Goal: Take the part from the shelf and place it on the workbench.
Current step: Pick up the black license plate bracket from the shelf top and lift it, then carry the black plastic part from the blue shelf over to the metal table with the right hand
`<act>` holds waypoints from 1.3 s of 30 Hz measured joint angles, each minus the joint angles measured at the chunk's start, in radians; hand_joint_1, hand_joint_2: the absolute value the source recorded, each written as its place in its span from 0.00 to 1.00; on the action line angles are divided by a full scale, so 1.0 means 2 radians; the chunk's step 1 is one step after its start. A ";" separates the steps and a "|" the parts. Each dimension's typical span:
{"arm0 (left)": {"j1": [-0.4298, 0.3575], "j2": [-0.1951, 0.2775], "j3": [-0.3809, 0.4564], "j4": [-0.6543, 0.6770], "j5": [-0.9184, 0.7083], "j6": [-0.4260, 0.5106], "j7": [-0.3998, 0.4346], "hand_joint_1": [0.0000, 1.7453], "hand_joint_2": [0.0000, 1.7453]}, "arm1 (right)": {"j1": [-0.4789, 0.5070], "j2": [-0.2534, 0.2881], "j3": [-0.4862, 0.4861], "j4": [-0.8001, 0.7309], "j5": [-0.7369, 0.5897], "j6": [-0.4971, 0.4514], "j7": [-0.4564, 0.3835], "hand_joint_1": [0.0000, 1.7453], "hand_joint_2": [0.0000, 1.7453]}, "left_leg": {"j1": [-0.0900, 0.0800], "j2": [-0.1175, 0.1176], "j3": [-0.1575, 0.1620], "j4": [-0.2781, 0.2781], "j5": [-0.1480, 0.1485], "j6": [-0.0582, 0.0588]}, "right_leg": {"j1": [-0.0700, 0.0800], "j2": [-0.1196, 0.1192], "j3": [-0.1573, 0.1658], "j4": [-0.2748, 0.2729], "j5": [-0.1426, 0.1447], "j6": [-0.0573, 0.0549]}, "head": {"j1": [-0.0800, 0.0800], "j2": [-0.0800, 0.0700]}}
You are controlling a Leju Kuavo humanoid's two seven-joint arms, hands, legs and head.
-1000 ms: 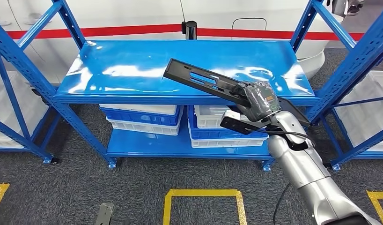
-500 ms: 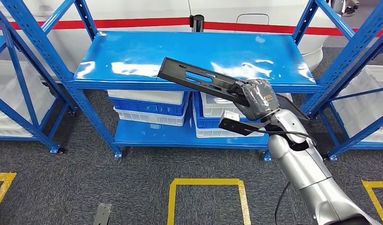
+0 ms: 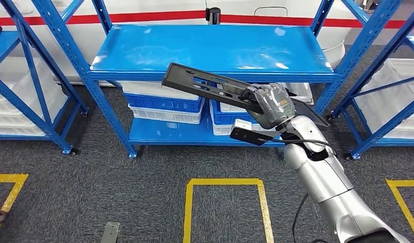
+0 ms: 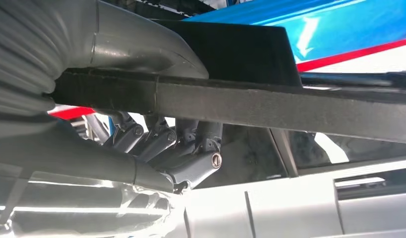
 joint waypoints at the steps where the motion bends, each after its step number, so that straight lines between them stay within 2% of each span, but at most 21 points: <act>1: 0.002 0.001 0.001 0.000 0.001 0.000 0.000 0.00 1.00 | -0.001 0.003 0.001 0.001 0.000 0.000 -0.001 1.00 1.00 | 0.002 0.000 -0.007 0.019 -0.025 -0.004 | -0.003 -0.001 -0.005 -0.001 0.008 -0.004 | 0.000 0.000; 3: 0.004 0.001 0.002 0.001 0.002 -0.001 -0.001 0.00 1.00 | -0.002 0.007 0.003 0.002 0.000 0.000 -0.002 1.00 1.00 | 0.007 0.000 -0.022 0.084 -0.081 -0.012 | -0.003 -0.002 -0.020 0.000 0.022 -0.008 | -0.001 0.000; 4: 0.004 0.002 0.002 0.001 0.002 -0.001 -0.002 0.00 1.00 | -0.002 0.009 0.004 0.003 0.000 0.000 -0.003 1.00 1.00 | 0.010 0.000 -0.026 0.115 -0.095 -0.016 | -0.004 -0.002 -0.029 0.001 0.029 -0.007 | -0.001 0.000; 6: 0.004 0.003 0.003 0.002 0.004 -0.001 -0.003 0.00 1.00 | -0.002 0.012 0.007 0.006 0.000 0.000 -0.004 1.00 1.00 | 0.017 0.000 -0.018 0.144 -0.091 -0.023 | -0.006 -0.003 -0.046 0.003 0.041 -0.003 | -0.001 0.000; 8: 0.004 0.003 0.004 0.002 0.005 -0.002 -0.004 0.00 1.00 | -0.002 0.012 0.009 0.009 0.001 0.000 -0.005 1.00 1.00 | 0.023 0.000 0.021 0.111 -0.069 -0.030 | -0.009 -0.003 -0.061 0.007 0.050 0.004 | -0.002 0.000; 10: 0.004 0.004 0.006 0.002 0.006 -0.004 -0.006 0.00 1.00 | -0.002 0.012 0.010 0.010 0.001 -0.001 -0.006 1.00 1.00 | 0.025 -0.001 0.075 0.042 -0.071 -0.032 | -0.010 -0.004 -0.072 0.012 0.056 0.012 | -0.001 0.000; 12: 0.004 0.005 0.006 0.002 0.008 -0.008 -0.009 0.00 1.00 | -0.002 0.014 0.010 0.012 0.001 -0.003 -0.007 1.00 1.00 | 0.021 -0.003 0.098 0.002 -0.082 -0.026 | -0.010 -0.005 -0.078 0.012 0.065 0.022 | -0.001 0.000; 14: 0.005 0.006 0.009 0.002 0.010 -0.012 -0.010 0.00 1.00 | -0.001 0.014 0.012 0.014 0.003 -0.005 -0.007 1.00 1.00 | 0.017 -0.001 0.095 -0.005 -0.075 -0.013 | -0.010 -0.005 -0.080 0.009 0.072 0.031 | 0.000 0.000; 15: 0.006 0.006 0.011 0.002 0.012 -0.014 -0.010 0.00 1.00 | 0.000 0.014 0.012 0.015 0.004 -0.006 -0.006 1.00 1.00 | 0.016 0.000 0.092 -0.008 -0.069 -0.006 | -0.010 -0.004 -0.085 0.013 0.067 0.032 | 0.000 0.000; 17: 0.005 0.007 0.014 0.002 0.014 -0.016 -0.011 0.00 1.00 | 0.001 0.013 0.013 0.018 0.006 -0.006 -0.004 1.00 1.00 | 0.016 0.002 0.082 -0.013 -0.055 0.007 | -0.011 -0.002 -0.101 0.052 0.032 0.025 | 0.003 0.000; 19: 0.004 0.007 0.015 0.002 0.015 -0.018 -0.011 0.00 1.00 | 0.001 0.013 0.014 0.020 0.007 -0.006 -0.002 1.00 1.00 | 0.014 0.003 0.067 -0.013 -0.043 0.011 | -0.010 -0.001 -0.121 0.121 -0.008 0.021 | 0.005 0.000; 20: 0.004 0.007 0.015 0.002 0.015 -0.019 -0.011 0.00 1.00 | 0.001 0.012 0.014 0.022 0.008 -0.005 -0.002 1.00 1.00 | 0.014 0.003 0.060 -0.013 -0.038 0.011 | -0.010 0.000 -0.124 0.146 -0.016 0.023 | 0.006 0.000; 22: 0.004 0.007 0.015 0.002 0.015 -0.022 -0.011 0.00 1.00 | 0.001 0.011 0.014 0.024 0.007 -0.004 0.000 1.00 1.00 | 0.014 0.003 0.046 -0.011 -0.028 0.009 | -0.010 0.001 -0.105 0.146 -0.006 0.034 | 0.006 0.000; 24: 0.004 0.008 0.016 0.002 0.016 -0.023 -0.011 0.00 1.00 | -0.002 0.010 0.013 0.027 0.006 -0.002 0.001 1.00 1.00 | 0.015 0.003 0.034 -0.007 -0.021 0.003 | -0.012 0.001 -0.059 0.088 0.008 0.044 | 0.007 0.000; 25: 0.004 0.008 0.017 0.002 0.017 -0.024 -0.011 0.00 1.00 | -0.004 0.010 0.013 0.028 0.004 -0.001 0.000 1.00 1.00 | 0.014 0.003 0.029 -0.005 -0.018 0.000 | -0.010 0.003 -0.037 0.056 0.008 0.044 | 0.006 0.000; 27: 0.004 0.010 0.020 0.002 0.018 -0.024 -0.012 0.00 1.00 | -0.008 0.010 0.013 0.032 0.000 0.000 -0.001 1.00 1.00 | 0.012 0.003 0.021 -0.001 -0.010 -0.006 | -0.007 0.005 -0.017 0.021 -0.001 0.040 | 0.006 0.000; 30: 0.006 0.011 0.025 0.002 0.022 -0.024 -0.013 0.00 1.00 | -0.010 0.011 0.013 0.040 -0.005 0.001 -0.004 1.00 1.00 | 0.012 0.002 0.015 0.003 -0.010 -0.011 | -0.009 0.005 -0.024 0.021 0.005 0.026 | 0.004 0.000; 33: 0.007 0.012 0.027 0.002 0.023 -0.023 -0.013 0.00 1.00 | -0.015 0.014 0.013 0.046 -0.006 0.001 -0.005 1.00 1.00 | 0.014 0.002 -0.006 0.070 -0.078 -0.016 | -0.008 0.004 -0.040 0.021 0.020 0.005 | 0.004 0.000; 35: 0.007 0.012 0.027 0.002 0.023 -0.023 -0.013 0.00 1.00 | -0.018 0.016 0.013 0.049 -0.006 0.001 -0.005 1.00 1.00 | 0.014 0.002 -0.019 0.136 -0.112 -0.016 | -0.003 0.003 -0.052 0.021 0.030 -0.001 | 0.004 0.000; 37: 0.007 0.012 0.028 0.002 0.025 -0.023 -0.014 0.00 1.00 | -0.019 0.018 0.013 0.052 -0.007 0.001 -0.005 1.00 1.00 | 0.014 0.002 -0.006 0.153 -0.103 -0.013 | 0.001 0.003 -0.065 0.021 0.040 -0.003 | 0.004 0.000; 39: 0.006 0.013 0.030 0.002 0.028 -0.022 -0.014 0.00 1.00 | -0.024 0.021 0.012 0.056 -0.007 0.000 -0.005 1.00 1.00 | 0.012 0.001 0.040 0.104 -0.082 -0.003 | 0.004 0.004 -0.076 0.022 0.050 -0.003 | 0.004 0.000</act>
